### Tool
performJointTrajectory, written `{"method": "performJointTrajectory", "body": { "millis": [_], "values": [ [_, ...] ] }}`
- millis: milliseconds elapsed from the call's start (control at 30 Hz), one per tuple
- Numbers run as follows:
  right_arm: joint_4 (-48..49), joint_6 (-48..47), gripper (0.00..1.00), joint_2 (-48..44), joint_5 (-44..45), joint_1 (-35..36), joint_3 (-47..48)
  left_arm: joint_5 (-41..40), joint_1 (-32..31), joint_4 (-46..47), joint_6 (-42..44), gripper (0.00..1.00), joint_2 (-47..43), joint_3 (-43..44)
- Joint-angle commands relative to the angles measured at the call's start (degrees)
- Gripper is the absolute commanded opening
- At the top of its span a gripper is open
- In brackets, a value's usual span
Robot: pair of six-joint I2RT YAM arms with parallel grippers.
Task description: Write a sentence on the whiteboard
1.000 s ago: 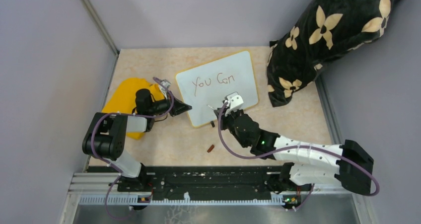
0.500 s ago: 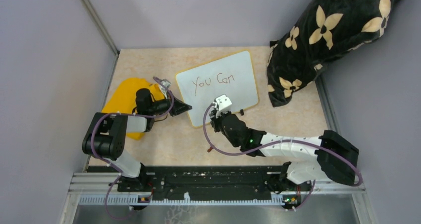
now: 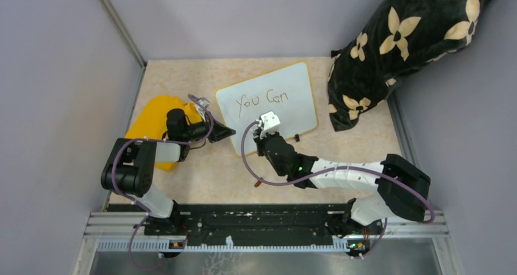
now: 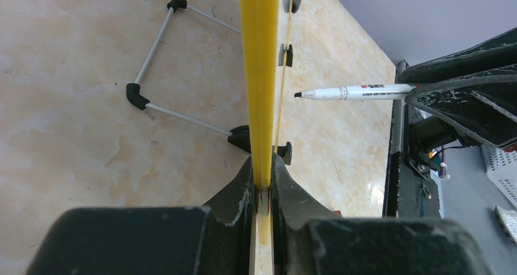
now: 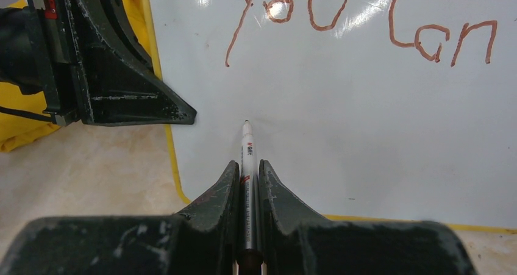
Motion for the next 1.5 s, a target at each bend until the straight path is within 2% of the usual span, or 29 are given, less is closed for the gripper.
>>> {"method": "performJointTrajectory", "body": {
  "millis": [0, 667, 1467],
  "values": [
    [1.88, 0.31, 0.00, 1.30, 1.88, 0.54, 3.57, -3.27, -0.67, -3.37, 3.68, 0.00, 0.64, 0.43],
    [0.44, 1.88, 0.00, 3.54, 2.22, -0.24, 3.97, -3.50, -0.89, -3.86, 4.12, 0.00, 0.42, 0.56],
    [-4.81, 6.51, 0.00, 1.97, 1.02, -0.22, 0.39, -3.83, -0.94, -4.47, 4.30, 0.00, 0.26, 0.70]
  ]
}}
